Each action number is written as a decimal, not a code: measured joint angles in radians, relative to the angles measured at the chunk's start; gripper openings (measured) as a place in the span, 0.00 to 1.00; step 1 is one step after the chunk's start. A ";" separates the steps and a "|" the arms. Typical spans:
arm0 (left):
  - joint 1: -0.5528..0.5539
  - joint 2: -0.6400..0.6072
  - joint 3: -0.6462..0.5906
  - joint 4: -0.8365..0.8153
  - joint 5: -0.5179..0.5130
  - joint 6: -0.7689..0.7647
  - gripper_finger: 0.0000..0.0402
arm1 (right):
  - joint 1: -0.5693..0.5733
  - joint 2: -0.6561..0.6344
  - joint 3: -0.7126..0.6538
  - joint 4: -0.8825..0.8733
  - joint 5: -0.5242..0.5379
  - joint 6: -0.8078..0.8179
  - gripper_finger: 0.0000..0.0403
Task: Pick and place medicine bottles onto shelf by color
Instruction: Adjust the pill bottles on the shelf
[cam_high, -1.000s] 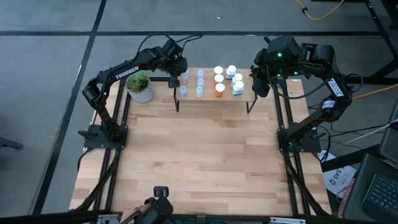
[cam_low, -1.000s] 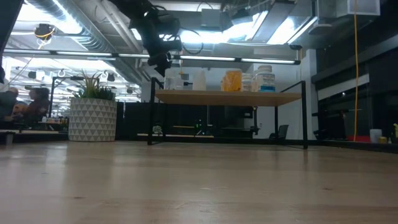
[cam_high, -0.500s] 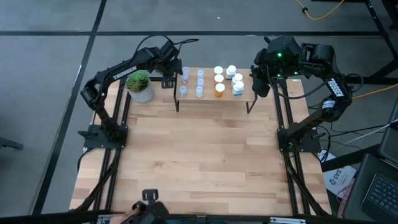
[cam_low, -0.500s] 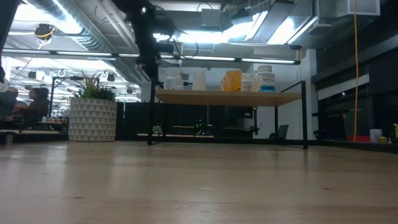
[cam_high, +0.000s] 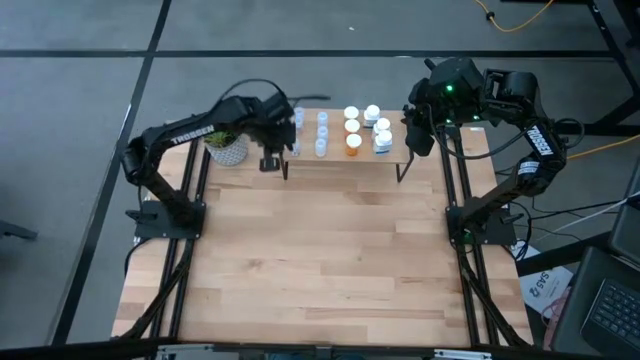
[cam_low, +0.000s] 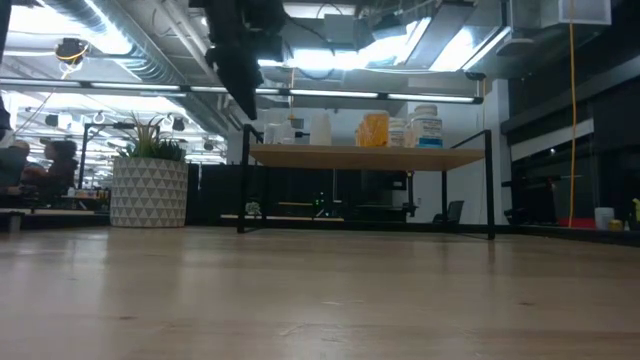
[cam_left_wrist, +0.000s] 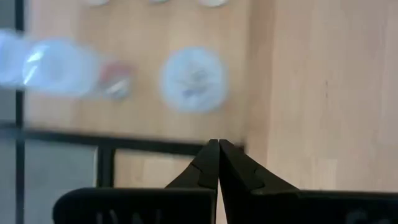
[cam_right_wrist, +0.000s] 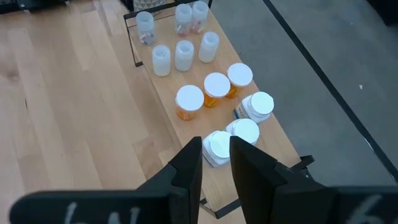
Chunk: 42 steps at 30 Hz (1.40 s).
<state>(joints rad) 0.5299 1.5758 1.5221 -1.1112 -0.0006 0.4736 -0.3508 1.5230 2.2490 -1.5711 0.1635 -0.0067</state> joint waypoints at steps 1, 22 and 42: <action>-0.018 0.003 -0.010 0.012 -0.010 0.003 0.00 | 0.000 0.000 0.000 0.000 0.000 0.000 0.21; -0.048 0.009 -0.014 0.132 -0.037 0.032 0.00 | 0.000 0.000 0.000 0.000 0.000 0.004 0.21; -0.048 0.031 -0.013 0.174 -0.050 0.061 0.00 | 0.000 0.000 0.000 0.000 0.000 0.006 0.21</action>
<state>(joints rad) 0.4816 1.6070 1.5089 -0.9375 -0.0502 0.5343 -0.3511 1.5230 2.2490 -1.5711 0.1635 -0.0010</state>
